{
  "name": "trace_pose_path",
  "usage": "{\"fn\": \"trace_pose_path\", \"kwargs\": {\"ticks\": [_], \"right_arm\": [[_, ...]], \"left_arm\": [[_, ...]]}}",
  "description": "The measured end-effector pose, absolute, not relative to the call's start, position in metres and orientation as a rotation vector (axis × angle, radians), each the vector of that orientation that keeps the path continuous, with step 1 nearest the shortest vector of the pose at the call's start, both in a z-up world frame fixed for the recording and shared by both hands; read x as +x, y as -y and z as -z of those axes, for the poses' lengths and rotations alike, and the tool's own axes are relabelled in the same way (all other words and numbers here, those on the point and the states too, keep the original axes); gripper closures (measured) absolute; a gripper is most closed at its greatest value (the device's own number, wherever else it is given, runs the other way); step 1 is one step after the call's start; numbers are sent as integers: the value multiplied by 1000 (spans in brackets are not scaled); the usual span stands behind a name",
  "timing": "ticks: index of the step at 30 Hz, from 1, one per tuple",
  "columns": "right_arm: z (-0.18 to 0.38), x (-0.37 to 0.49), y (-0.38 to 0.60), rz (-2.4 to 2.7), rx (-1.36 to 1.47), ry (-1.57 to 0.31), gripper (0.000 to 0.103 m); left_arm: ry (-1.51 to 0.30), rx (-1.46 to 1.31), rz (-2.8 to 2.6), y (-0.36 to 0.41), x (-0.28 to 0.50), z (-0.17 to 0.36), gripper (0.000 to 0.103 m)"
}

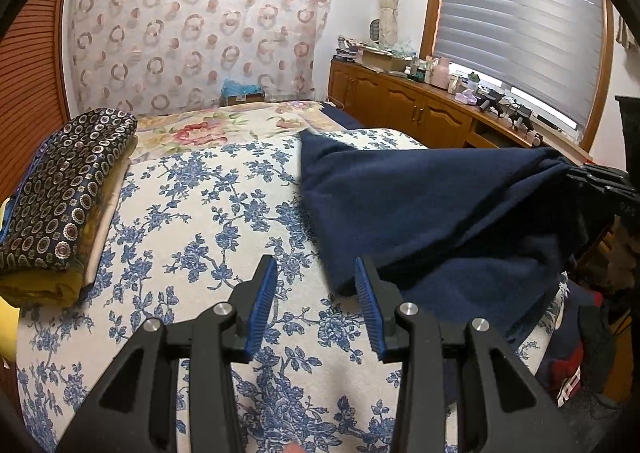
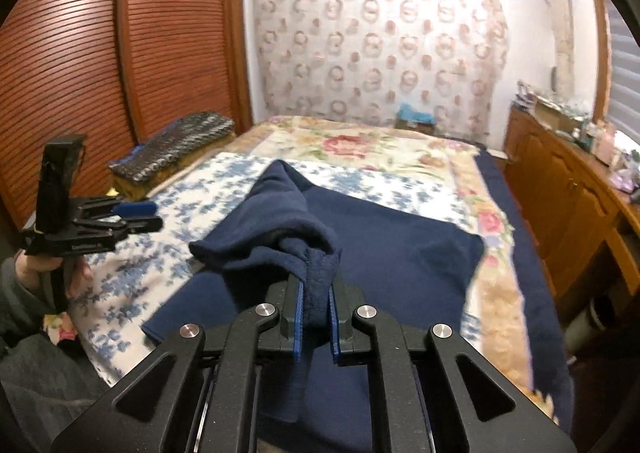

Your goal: Fold small clothes

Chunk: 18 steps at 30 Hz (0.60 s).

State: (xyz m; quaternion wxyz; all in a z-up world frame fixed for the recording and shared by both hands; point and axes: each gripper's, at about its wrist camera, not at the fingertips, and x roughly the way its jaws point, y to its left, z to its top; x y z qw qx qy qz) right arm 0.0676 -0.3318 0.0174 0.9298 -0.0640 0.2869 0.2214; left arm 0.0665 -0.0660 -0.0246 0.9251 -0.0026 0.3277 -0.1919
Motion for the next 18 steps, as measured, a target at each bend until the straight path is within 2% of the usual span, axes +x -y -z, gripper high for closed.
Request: {"fn": "trace_pose_path", "kwargs": {"ticks": [7, 11, 13, 18], "right_arm": [[16, 63, 375, -333, -128, -722, 95], [36, 66, 383, -309, -131, -780, 81], [33, 66, 385, -289, -138, -769, 61], [18, 67, 381, -290, -155, -709, 55]], "left_arm": [[-659, -2, 412, 74, 62, 21, 64], [-655, 1, 417, 78, 62, 19, 64], [-655, 5, 416, 80, 61, 19, 64], [-646, 11, 415, 81, 60, 17, 64]]}}
